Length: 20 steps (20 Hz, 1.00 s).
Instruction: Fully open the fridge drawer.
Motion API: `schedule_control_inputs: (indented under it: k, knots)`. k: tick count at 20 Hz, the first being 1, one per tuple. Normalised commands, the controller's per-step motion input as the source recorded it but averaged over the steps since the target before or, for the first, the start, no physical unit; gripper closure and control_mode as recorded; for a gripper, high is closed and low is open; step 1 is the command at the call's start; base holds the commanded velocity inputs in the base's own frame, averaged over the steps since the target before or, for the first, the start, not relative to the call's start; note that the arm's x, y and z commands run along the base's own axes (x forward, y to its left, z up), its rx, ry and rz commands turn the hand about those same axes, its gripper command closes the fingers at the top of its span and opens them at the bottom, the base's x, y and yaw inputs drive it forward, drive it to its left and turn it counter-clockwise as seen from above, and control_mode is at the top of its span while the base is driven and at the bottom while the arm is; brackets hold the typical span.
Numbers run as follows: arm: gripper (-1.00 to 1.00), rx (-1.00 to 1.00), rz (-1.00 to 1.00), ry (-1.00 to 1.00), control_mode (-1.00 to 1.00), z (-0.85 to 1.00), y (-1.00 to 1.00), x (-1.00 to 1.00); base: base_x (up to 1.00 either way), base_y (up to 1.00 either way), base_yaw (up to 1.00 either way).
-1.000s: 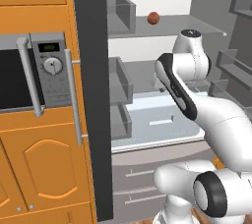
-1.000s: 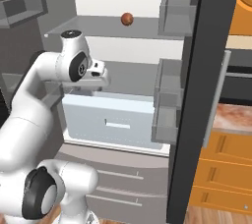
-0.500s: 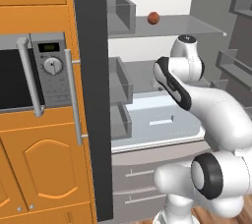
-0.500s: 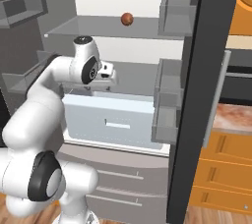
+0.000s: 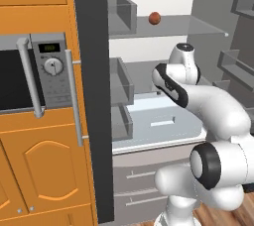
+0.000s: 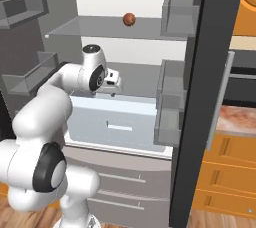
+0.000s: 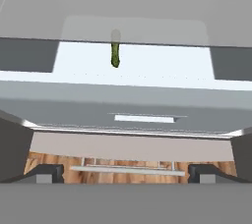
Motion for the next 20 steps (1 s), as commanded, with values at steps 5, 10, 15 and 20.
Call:
schedule_control_inputs:
  k: [5,10,15,20]
  knots:
    - [-1.0,0.03,-0.08,0.0,-1.0,-0.05,0.0,0.22,0.0,0.0,0.0]
    - [-1.0,0.02,-0.08,0.01,-1.0,-0.16,0.0,0.2,0.0,0.0,0.0]
    - [-1.0,0.0,-0.08,0.06,-1.0,-0.26,0.0,0.21,0.0,0.0,0.0]
    - [-1.0,0.01,-0.07,0.03,-1.0,-0.21,0.0,0.25,0.0,0.0,0.0]
